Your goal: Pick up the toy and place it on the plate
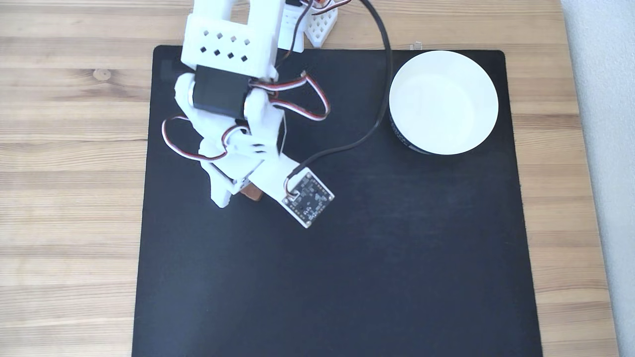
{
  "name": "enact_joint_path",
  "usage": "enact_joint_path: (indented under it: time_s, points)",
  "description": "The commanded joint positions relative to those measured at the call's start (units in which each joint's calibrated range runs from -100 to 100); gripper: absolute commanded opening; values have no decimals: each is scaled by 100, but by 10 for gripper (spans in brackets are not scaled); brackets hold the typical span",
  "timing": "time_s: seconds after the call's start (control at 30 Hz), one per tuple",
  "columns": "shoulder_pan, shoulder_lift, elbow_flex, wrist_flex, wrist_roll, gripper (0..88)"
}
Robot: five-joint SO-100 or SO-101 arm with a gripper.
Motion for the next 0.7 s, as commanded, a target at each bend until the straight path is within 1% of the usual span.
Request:
enact_joint_path:
  time_s: [0.0, 0.13, 0.6, 0.63, 0.67]
  points:
    - [-2, 230, -194, -136, -12, 319]
    - [-11, 646, -185, -390, 19, 319]
    - [39, 1338, -194, -551, 9, 317]
    - [39, 1338, -194, -551, 9, 307]
    - [39, 1338, -194, -551, -2, 276]
